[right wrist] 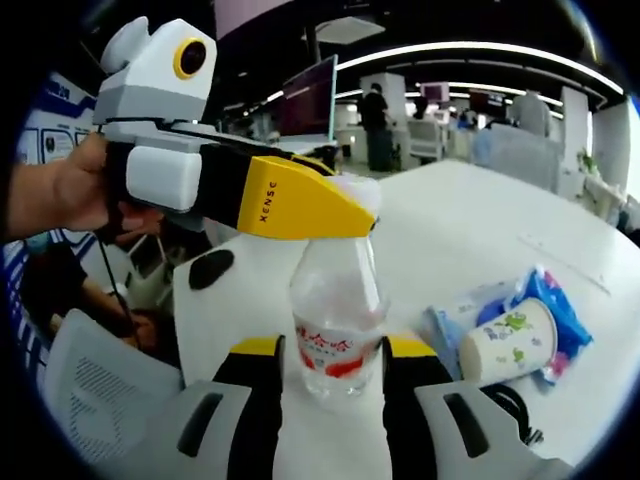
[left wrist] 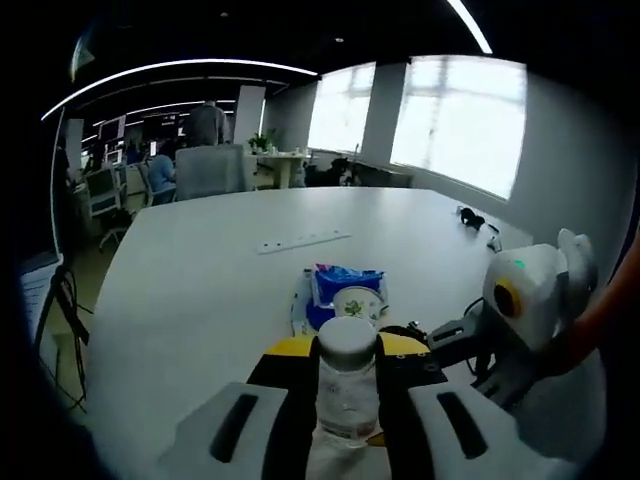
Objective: Arrange the tabletop items into an orderly group along one side of the table until the central work area is clear of visible clutter.
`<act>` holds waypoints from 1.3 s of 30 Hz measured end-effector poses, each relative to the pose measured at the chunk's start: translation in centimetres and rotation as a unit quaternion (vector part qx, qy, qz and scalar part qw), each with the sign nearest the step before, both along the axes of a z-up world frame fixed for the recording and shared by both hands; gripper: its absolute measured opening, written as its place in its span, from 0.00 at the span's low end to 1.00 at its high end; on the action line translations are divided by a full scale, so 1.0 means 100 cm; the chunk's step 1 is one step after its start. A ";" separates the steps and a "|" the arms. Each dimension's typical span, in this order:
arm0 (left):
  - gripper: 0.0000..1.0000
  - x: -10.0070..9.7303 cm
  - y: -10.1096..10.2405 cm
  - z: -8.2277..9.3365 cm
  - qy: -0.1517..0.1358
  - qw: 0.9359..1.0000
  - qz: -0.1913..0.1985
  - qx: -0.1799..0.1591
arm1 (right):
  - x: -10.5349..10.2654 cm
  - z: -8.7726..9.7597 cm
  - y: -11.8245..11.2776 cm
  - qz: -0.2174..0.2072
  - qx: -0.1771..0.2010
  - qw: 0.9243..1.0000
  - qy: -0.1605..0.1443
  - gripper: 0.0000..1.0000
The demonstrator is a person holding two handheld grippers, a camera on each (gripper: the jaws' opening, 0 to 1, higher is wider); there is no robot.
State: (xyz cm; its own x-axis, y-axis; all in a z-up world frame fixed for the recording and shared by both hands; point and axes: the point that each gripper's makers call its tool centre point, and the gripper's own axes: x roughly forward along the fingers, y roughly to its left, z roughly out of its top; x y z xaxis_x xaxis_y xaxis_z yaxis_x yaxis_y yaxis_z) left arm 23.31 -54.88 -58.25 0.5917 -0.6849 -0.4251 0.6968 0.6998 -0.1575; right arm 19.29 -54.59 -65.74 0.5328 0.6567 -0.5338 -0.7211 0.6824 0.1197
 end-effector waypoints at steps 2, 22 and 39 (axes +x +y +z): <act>0.21 -0.003 0.000 0.001 -0.002 1.000 -0.003 0.007 | -0.003 0.000 0.001 0.007 -0.007 1.000 -0.003 0.34; 0.21 -0.014 0.016 0.000 -0.029 0.999 0.023 0.034 | -0.016 0.004 0.010 0.027 0.003 1.000 0.003 0.33; 0.24 -0.027 0.024 -0.011 -0.038 0.997 0.019 0.071 | -0.023 0.007 0.018 0.038 0.010 0.999 0.005 0.32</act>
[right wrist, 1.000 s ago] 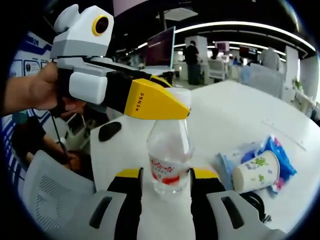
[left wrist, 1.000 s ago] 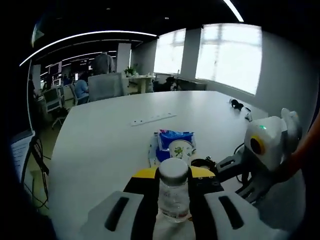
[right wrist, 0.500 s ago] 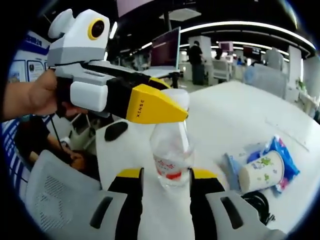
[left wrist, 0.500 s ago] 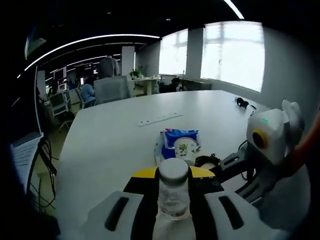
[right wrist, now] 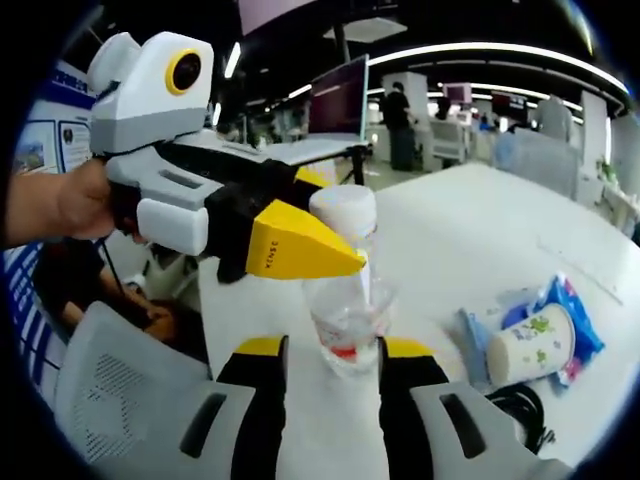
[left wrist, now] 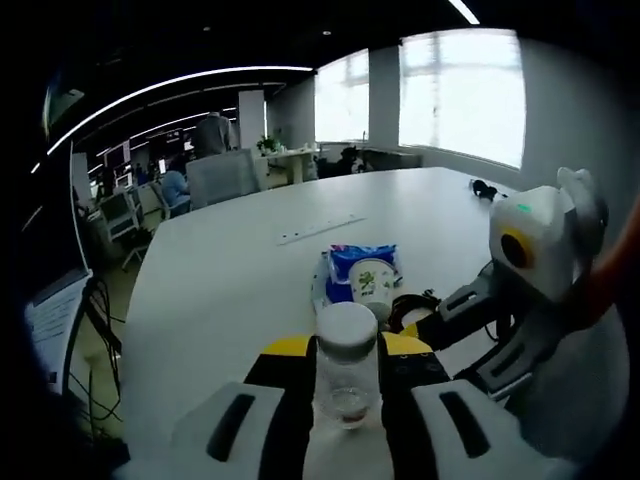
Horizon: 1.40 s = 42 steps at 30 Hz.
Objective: Arrange the tabletop items into an orderly group along one side of the table until the central work area is clear of visible clutter.
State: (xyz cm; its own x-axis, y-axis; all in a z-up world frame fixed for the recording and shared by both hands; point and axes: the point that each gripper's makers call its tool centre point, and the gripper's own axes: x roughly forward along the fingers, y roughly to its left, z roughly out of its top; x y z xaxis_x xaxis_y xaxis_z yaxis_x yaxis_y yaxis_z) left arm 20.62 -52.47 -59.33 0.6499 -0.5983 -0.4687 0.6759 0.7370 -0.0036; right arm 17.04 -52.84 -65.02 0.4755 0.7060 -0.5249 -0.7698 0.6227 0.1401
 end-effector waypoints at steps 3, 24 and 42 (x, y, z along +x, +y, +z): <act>0.25 0.000 0.003 0.000 -0.006 1.000 0.006 0.008 | -0.002 0.000 0.001 0.001 0.001 1.000 0.001 0.32; 0.37 -0.001 0.020 -0.003 -0.019 0.998 0.051 0.023 | -0.007 0.001 0.002 0.033 -0.001 0.999 -0.017 0.34; 0.55 -0.006 0.019 -0.021 -0.004 0.997 0.073 0.011 | -0.015 0.007 -0.022 0.080 -0.010 0.995 -0.066 0.54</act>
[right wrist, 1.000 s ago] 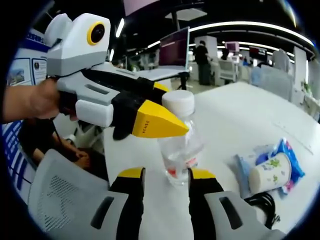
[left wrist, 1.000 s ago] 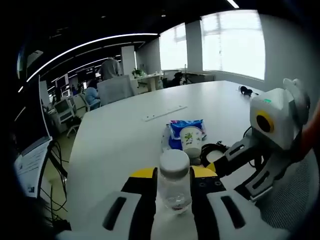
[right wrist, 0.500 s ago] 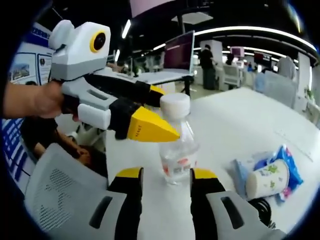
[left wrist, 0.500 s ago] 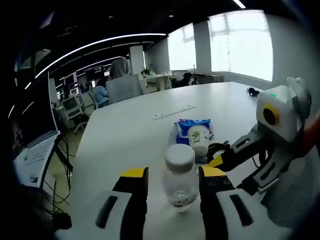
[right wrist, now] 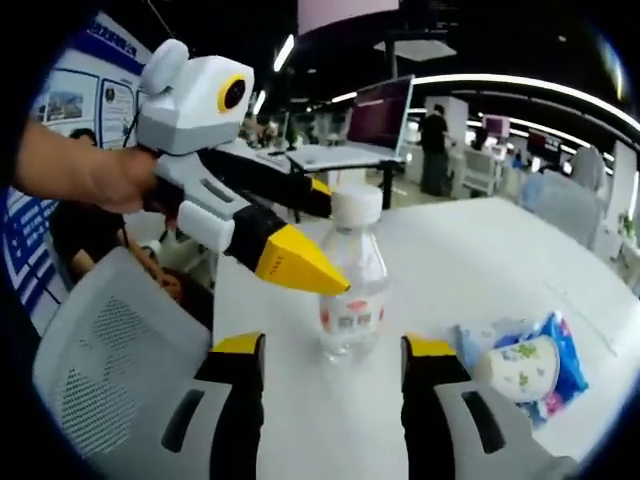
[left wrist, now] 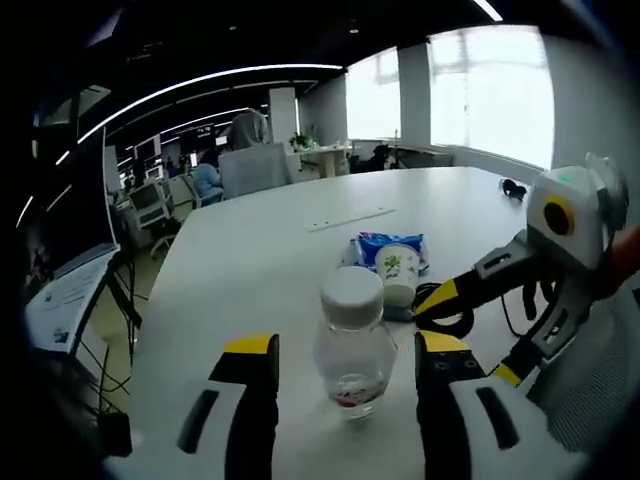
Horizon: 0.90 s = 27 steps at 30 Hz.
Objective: Arrange the tabletop items into an orderly group along one side of the table until the central work area is clear of visible clutter.
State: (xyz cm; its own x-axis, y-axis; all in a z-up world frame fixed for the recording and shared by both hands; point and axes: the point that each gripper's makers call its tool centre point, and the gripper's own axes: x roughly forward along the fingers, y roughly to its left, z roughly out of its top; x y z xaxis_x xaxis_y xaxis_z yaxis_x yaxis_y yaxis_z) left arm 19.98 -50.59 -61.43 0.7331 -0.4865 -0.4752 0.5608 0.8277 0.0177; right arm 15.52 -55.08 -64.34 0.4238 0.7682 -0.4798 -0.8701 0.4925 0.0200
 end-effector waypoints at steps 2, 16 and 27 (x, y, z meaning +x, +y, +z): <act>0.58 0.000 -0.001 -0.003 0.002 1.000 0.002 0.003 | 0.000 0.002 -0.005 -0.003 0.001 1.000 -0.004 0.56; 0.69 0.000 0.000 -0.013 0.012 1.000 0.021 -0.002 | 0.000 0.020 -0.023 -0.022 0.050 0.998 -0.008 0.77; 0.71 -0.003 -0.005 -0.021 0.015 1.000 0.018 0.008 | -0.005 0.033 -0.041 -0.048 0.081 0.995 0.013 0.95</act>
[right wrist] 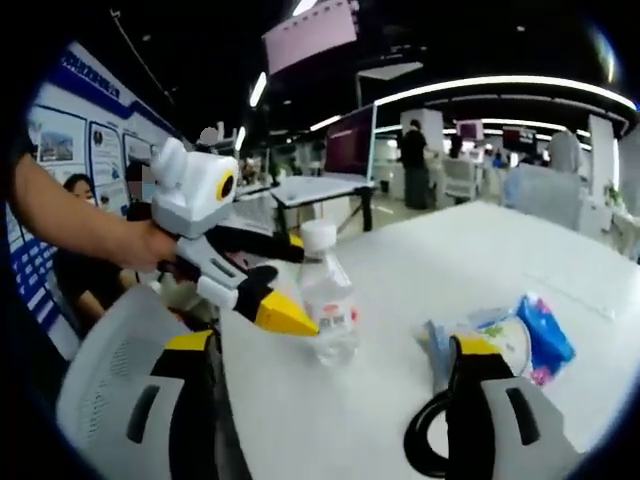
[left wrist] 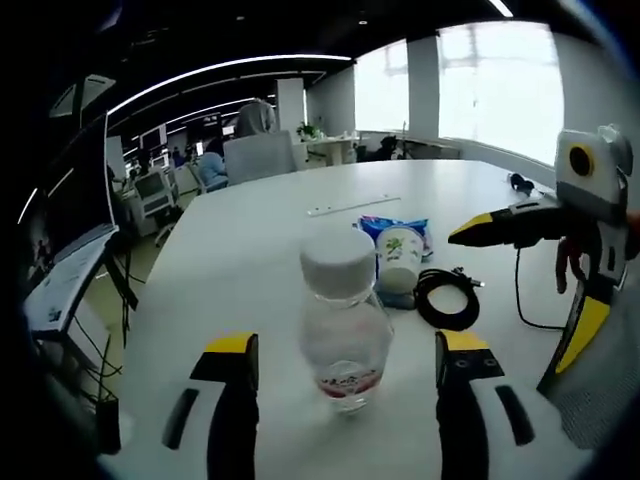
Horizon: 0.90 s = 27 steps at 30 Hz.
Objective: Arrange the tabletop items into an orderly group along one side of the table until the central work area is clear of visible clutter.
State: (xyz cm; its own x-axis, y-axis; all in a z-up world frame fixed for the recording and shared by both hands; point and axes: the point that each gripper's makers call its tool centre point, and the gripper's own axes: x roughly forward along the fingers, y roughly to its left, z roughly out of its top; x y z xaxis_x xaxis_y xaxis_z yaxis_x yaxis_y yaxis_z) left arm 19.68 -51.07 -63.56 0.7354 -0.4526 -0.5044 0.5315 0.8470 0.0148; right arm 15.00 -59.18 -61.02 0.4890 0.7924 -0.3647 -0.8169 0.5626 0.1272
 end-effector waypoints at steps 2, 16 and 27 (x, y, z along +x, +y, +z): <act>0.72 0.000 0.000 -0.002 0.001 1.000 0.000 0.002 | -0.002 0.002 -0.005 -0.004 0.004 1.000 0.001 0.96; 0.72 -0.004 -0.010 -0.015 0.016 1.000 0.000 0.004 | -0.012 0.005 -0.037 -0.027 0.001 1.000 -0.011 1.00; 0.66 0.000 -0.005 -0.022 0.023 0.999 0.027 -0.012 | -0.022 0.011 -0.068 -0.060 0.004 0.998 -0.017 1.00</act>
